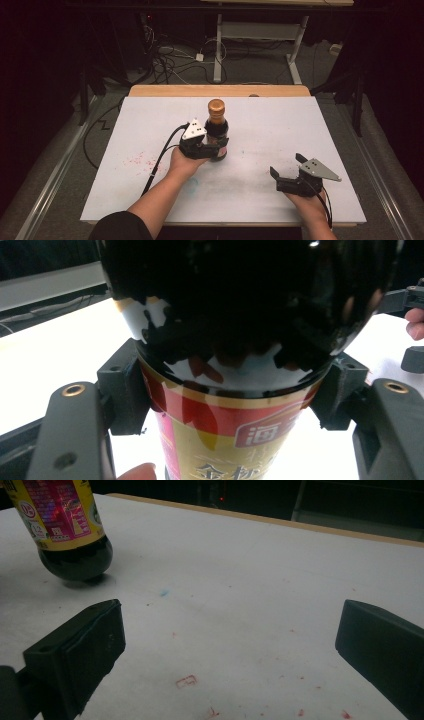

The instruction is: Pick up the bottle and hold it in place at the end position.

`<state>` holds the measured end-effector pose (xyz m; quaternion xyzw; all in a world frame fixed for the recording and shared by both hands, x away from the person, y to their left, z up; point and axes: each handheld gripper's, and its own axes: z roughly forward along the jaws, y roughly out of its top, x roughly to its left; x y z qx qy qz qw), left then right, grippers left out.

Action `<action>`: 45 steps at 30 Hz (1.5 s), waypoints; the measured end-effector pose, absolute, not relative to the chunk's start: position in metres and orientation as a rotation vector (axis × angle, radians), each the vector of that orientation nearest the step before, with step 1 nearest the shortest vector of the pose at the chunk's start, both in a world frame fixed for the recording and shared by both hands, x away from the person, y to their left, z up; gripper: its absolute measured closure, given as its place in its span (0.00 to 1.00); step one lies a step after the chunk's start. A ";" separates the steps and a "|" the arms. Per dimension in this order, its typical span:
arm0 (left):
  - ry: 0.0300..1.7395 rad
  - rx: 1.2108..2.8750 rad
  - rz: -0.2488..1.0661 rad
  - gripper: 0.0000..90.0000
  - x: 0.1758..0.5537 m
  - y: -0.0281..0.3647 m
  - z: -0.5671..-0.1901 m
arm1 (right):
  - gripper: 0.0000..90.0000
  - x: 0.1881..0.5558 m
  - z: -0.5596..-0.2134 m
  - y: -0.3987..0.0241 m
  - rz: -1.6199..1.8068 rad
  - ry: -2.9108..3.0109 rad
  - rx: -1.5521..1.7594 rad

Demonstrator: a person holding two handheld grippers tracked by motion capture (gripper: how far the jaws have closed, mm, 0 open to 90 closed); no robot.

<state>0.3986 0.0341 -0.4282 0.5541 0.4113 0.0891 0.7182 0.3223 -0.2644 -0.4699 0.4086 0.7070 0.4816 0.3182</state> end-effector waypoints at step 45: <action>0.883 1.194 0.157 0.31 0.398 0.026 -0.446 | 0.47 0.335 -0.463 -0.240 1.338 1.950 1.037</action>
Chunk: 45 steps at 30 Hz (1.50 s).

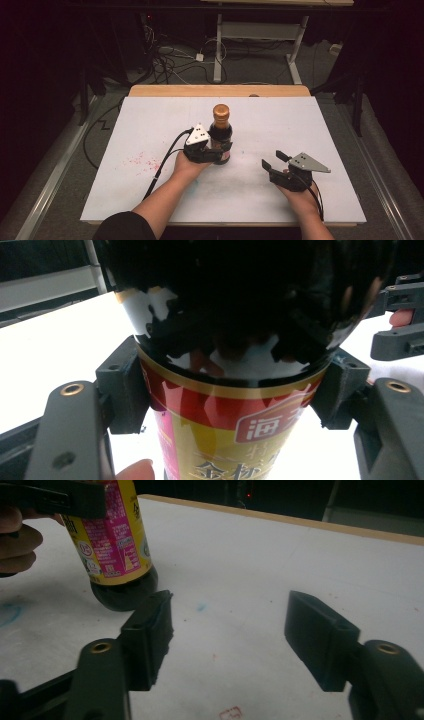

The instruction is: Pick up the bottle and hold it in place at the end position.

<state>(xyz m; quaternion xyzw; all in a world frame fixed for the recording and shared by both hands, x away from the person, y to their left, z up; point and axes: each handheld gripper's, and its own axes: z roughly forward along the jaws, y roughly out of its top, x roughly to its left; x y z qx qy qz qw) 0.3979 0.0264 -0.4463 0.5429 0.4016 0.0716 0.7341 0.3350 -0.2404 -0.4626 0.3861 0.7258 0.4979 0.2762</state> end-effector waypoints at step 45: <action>0.877 1.201 0.144 0.31 0.396 0.027 -0.446 | 1.00 0.376 -0.416 -0.185 1.425 2.015 0.854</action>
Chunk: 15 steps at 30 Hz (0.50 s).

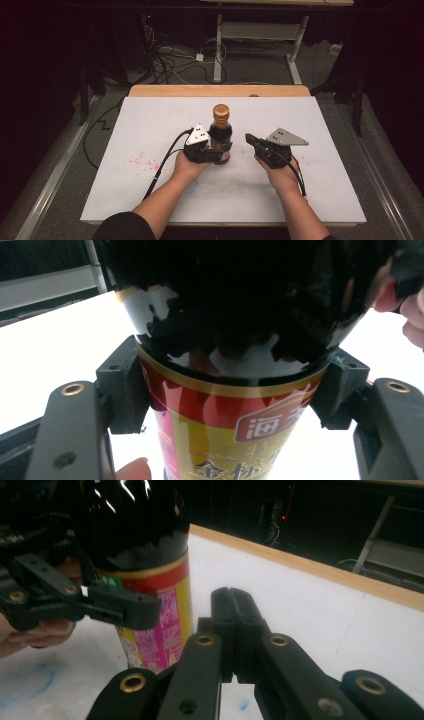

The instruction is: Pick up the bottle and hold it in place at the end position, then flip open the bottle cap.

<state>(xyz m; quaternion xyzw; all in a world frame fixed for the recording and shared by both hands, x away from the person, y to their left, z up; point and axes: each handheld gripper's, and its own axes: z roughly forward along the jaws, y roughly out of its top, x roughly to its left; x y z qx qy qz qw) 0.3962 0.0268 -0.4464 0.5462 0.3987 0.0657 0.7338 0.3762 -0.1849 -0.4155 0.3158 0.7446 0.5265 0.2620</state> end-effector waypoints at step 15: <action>0.871 1.250 0.164 0.31 0.397 0.032 -0.448 | 1.00 0.376 -0.382 -0.176 1.447 2.000 0.821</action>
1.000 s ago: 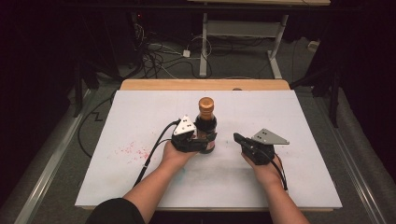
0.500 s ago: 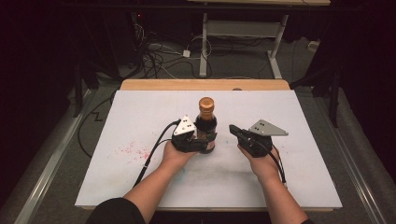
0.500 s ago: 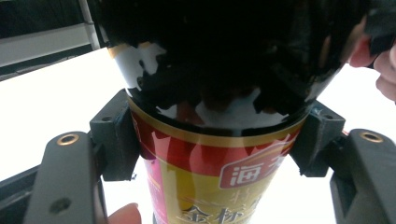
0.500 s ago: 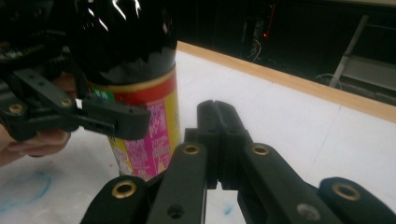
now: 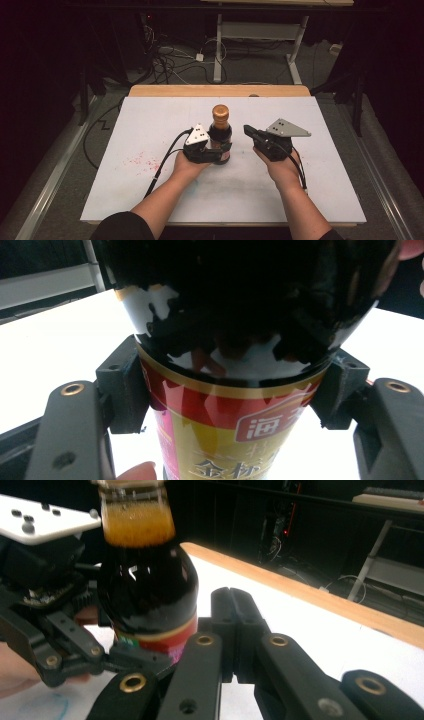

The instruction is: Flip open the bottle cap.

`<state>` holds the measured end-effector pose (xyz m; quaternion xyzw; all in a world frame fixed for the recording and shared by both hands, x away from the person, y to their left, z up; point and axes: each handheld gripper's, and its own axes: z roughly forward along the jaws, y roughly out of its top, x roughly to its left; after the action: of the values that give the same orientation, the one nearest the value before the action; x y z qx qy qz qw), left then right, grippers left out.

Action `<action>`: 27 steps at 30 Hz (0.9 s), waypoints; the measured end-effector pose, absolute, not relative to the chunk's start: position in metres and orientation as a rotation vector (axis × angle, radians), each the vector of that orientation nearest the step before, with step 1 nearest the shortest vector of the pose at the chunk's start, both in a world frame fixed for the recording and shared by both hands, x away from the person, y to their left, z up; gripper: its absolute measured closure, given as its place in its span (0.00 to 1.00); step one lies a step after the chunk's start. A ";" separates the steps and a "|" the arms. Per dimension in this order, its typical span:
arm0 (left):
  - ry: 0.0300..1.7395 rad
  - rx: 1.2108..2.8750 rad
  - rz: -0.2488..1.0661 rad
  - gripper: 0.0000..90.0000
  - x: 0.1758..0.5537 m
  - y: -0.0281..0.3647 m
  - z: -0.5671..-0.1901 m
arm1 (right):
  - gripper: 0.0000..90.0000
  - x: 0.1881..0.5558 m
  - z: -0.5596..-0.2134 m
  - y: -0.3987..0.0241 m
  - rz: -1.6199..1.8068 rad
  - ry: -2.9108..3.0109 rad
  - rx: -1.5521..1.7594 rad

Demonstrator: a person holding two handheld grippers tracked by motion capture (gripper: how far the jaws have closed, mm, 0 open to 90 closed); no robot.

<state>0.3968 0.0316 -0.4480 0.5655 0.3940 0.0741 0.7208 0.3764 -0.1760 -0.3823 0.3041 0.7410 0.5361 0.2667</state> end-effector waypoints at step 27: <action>0.883 1.198 0.165 0.31 0.397 0.029 -0.450 | 1.00 0.376 -0.350 -0.156 1.451 2.011 0.748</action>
<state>0.3971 0.0288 -0.4499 0.5444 0.4016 0.0749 0.7326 0.3759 -0.1557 -0.3499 0.2778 0.7471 0.5391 0.2719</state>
